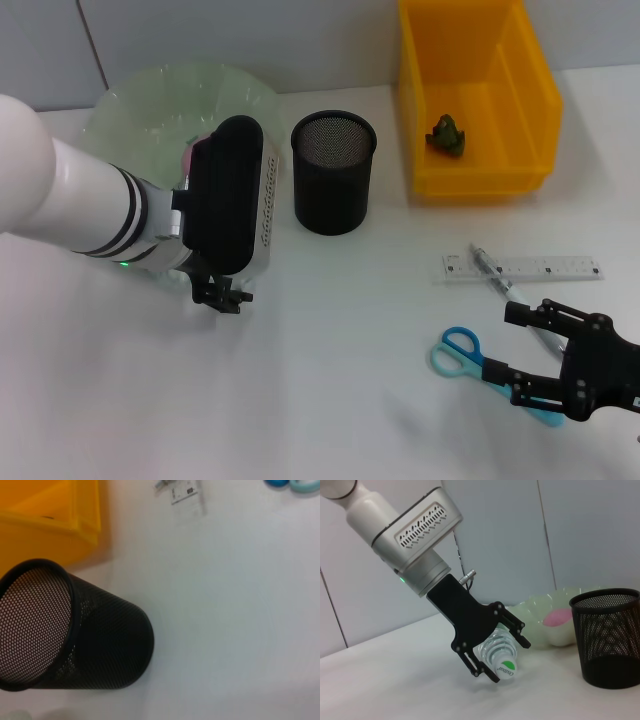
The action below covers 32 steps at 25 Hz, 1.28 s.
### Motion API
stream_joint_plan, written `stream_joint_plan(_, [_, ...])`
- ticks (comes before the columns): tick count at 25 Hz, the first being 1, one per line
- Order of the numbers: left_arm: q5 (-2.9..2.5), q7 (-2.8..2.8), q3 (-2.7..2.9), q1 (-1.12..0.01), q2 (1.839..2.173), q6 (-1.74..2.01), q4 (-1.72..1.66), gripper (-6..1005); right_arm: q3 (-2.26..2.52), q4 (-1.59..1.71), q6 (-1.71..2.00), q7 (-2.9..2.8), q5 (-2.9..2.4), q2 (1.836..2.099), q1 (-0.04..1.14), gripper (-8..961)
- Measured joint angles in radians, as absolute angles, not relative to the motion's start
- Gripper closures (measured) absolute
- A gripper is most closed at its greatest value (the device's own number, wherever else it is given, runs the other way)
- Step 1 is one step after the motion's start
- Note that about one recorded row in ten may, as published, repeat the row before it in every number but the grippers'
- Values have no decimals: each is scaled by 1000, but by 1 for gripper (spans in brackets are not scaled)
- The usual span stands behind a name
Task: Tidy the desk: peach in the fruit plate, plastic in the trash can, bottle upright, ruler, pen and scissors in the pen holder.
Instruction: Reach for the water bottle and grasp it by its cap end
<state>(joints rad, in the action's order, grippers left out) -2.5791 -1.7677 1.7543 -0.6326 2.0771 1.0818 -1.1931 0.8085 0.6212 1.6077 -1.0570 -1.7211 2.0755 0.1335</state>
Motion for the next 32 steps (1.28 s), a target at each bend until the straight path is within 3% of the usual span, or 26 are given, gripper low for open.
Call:
stream_joint_plan(13, [-2607,-1768,1770,-639,2077,1066,-1176,235,808,621,1611,-1059,-1721,2075,140,134])
stream_joint_plan(32, [-2631,-1768,1824,-638,2079,1010,-1158,537,808,621,1621,-1060,-1721,2075,141,134])
